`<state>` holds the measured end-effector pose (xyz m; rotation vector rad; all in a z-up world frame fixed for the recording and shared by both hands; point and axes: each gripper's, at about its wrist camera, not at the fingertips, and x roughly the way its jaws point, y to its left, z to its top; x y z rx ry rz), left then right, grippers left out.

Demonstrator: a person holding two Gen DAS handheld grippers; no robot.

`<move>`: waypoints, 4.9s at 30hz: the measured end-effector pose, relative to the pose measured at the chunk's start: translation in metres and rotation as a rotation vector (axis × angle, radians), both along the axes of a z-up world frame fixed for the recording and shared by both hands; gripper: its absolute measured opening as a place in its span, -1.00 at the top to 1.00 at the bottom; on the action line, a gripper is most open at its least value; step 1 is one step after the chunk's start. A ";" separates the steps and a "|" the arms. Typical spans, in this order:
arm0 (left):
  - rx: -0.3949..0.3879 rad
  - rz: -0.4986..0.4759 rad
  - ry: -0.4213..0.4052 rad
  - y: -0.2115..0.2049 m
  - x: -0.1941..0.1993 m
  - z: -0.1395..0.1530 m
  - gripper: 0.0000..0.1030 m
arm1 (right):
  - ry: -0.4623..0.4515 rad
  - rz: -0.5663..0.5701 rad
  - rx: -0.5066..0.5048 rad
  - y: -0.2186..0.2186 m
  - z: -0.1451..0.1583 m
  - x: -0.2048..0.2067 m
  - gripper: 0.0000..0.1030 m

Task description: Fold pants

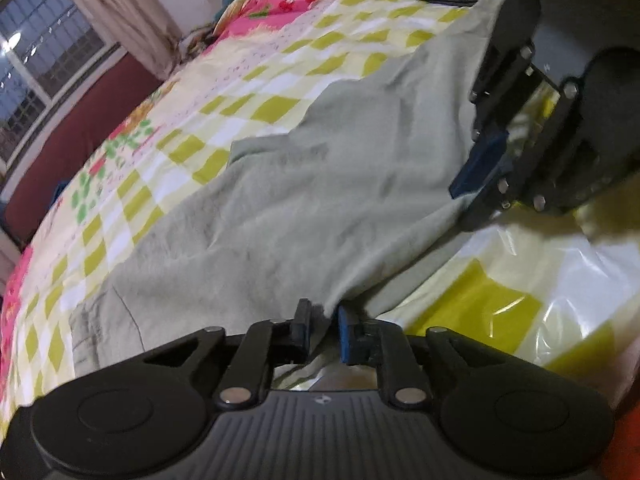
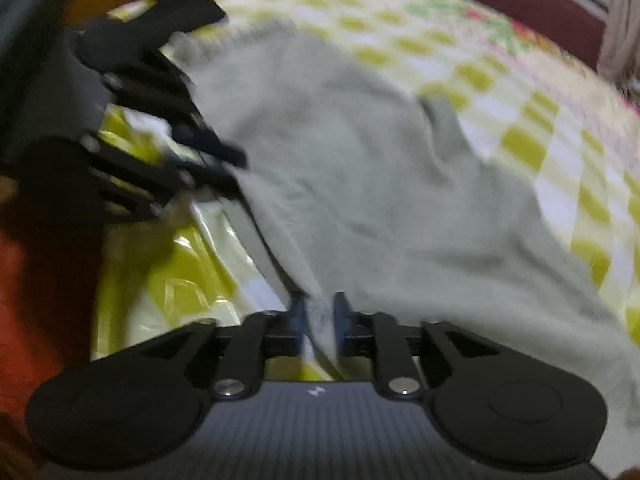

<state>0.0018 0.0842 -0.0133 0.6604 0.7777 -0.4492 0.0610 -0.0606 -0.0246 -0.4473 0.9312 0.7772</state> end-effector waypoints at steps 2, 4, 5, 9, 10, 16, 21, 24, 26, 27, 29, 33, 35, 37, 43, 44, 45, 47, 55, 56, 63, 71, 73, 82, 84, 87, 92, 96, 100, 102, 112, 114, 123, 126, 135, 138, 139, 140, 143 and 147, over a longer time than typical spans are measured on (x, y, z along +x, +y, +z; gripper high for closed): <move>-0.001 0.003 0.001 0.005 -0.003 0.008 0.14 | 0.006 -0.009 0.047 -0.010 0.017 0.001 0.53; 0.002 0.011 -0.008 0.013 -0.006 0.015 -0.03 | 0.019 -0.039 0.118 -0.025 0.035 0.009 0.36; -0.009 0.021 -0.006 0.017 -0.007 0.019 -0.03 | 0.017 -0.058 0.147 -0.032 0.042 0.015 0.25; -0.100 0.071 -0.030 0.023 0.000 0.036 -0.04 | -0.006 -0.203 0.267 -0.057 0.053 0.075 0.22; -0.123 0.080 -0.044 0.023 0.004 0.039 -0.04 | 0.003 -0.234 0.299 -0.061 0.049 0.098 0.22; -0.256 0.196 -0.103 0.007 0.053 0.025 -0.07 | 0.178 -0.223 0.445 -0.045 0.014 0.190 0.18; -0.255 0.286 -0.105 0.006 0.077 -0.003 -0.07 | 0.251 -0.112 0.434 -0.011 -0.010 0.215 0.18; -0.298 0.340 -0.102 0.015 0.082 -0.014 -0.11 | 0.312 -0.052 0.453 -0.001 -0.014 0.221 0.18; -0.323 0.363 -0.119 0.019 0.081 -0.019 -0.20 | 0.346 -0.073 0.464 -0.001 -0.017 0.228 0.28; -0.334 0.372 -0.126 0.021 0.081 -0.020 -0.23 | 0.379 -0.109 0.498 -0.005 -0.021 0.236 0.47; -0.345 0.377 -0.131 0.022 0.080 -0.022 -0.24 | 0.438 -0.244 0.577 -0.019 -0.031 0.250 0.78; -0.347 0.384 -0.136 0.022 0.079 -0.024 -0.31 | 0.395 -0.438 0.621 -0.036 -0.039 0.265 0.98; -0.342 0.393 -0.148 0.022 0.079 -0.023 -0.32 | 0.356 -0.493 0.633 -0.041 -0.032 0.263 0.93; -0.335 0.400 -0.164 0.022 0.077 -0.022 -0.32 | 0.292 -0.503 0.599 -0.041 -0.018 0.252 0.85; -0.328 0.537 -0.343 0.044 0.062 0.003 -0.34 | 0.183 -0.164 0.514 0.024 0.027 0.201 0.54; -0.312 0.586 -0.367 0.052 0.061 0.004 -0.37 | 0.189 -0.129 0.509 0.039 0.028 0.201 0.36; -0.299 0.627 -0.373 0.059 0.061 0.004 -0.38 | 0.202 -0.094 0.502 0.055 0.028 0.201 0.20; -0.293 0.721 -0.355 0.077 0.060 0.000 -0.38 | 0.252 -0.036 0.491 0.094 0.023 0.211 0.04; -0.432 0.827 -0.332 0.113 0.051 0.001 -0.39 | 0.360 0.094 0.387 0.218 -0.009 0.249 -0.39; -0.445 0.829 -0.328 0.116 0.048 0.001 -0.41 | 0.361 0.109 0.383 0.222 -0.010 0.250 -0.36; -0.524 0.930 -0.326 0.137 0.043 -0.001 -0.41 | 0.319 0.241 0.335 0.270 0.018 0.222 0.69; -0.454 1.077 -0.275 0.155 0.050 -0.011 -0.42 | 0.215 0.233 0.328 0.304 0.017 0.208 0.32; -0.465 1.088 -0.284 0.159 0.045 -0.010 -0.42 | 0.161 0.206 0.397 0.267 0.039 0.207 0.28; -0.329 0.872 -0.375 0.112 0.050 -0.001 -0.44 | 0.061 -0.039 0.362 0.090 0.028 0.166 0.14; -0.275 0.818 -0.334 0.101 0.062 -0.006 -0.56 | 0.041 -0.150 0.227 0.077 0.000 0.165 0.17; -0.220 0.812 -0.228 0.099 0.079 -0.016 -0.56 | 0.015 -0.188 0.266 0.053 -0.017 0.169 0.52; -0.188 0.812 -0.254 0.082 0.075 0.003 -0.56 | -0.005 -0.279 0.357 0.001 0.014 0.131 0.30; -0.207 0.669 -0.215 0.031 0.072 0.006 -0.57 | -0.043 -0.419 0.301 -0.066 0.013 0.099 0.23; -0.056 0.515 -0.177 -0.029 0.074 -0.018 -0.53 | -0.005 -0.706 0.292 -0.165 0.008 0.080 0.26; 0.021 0.467 -0.218 -0.049 0.070 -0.014 -0.52 | -0.040 -0.797 0.326 -0.207 0.015 0.062 0.20; 0.016 0.258 -0.183 -0.139 0.058 0.002 -0.57 | 0.000 -1.181 0.542 -0.359 0.017 -0.019 0.24; 0.033 0.208 -0.178 -0.155 0.056 -0.002 -0.58 | 0.007 -1.203 0.593 -0.365 0.014 -0.027 0.32; 0.073 0.173 -0.187 -0.173 0.047 0.000 -0.58 | 0.045 -1.164 0.804 -0.375 0.026 -0.039 0.04; 0.073 0.176 -0.184 -0.173 0.049 -0.003 -0.58 | 0.119 -1.078 0.840 -0.362 0.015 -0.035 0.04; 0.013 0.185 -0.168 -0.167 0.053 -0.003 -0.58 | 0.206 -1.069 0.584 -0.339 0.007 -0.023 0.21; -0.021 0.183 -0.165 -0.165 0.054 -0.006 -0.58 | 0.190 -1.102 0.571 -0.331 0.009 -0.018 0.09; -0.030 0.180 -0.168 -0.163 0.054 -0.006 -0.58 | 0.171 -1.101 0.570 -0.327 0.008 -0.017 0.06; -0.037 0.179 -0.168 -0.162 0.053 -0.007 -0.59 | 0.158 -1.102 0.569 -0.323 0.007 -0.015 0.04; -0.053 0.190 -0.164 -0.157 0.053 -0.006 -0.59 | 0.169 -1.128 0.670 -0.321 0.006 -0.015 -0.01; -0.057 0.209 -0.158 -0.156 0.053 -0.005 -0.60 | 0.234 -1.097 0.793 -0.325 0.014 -0.015 -0.03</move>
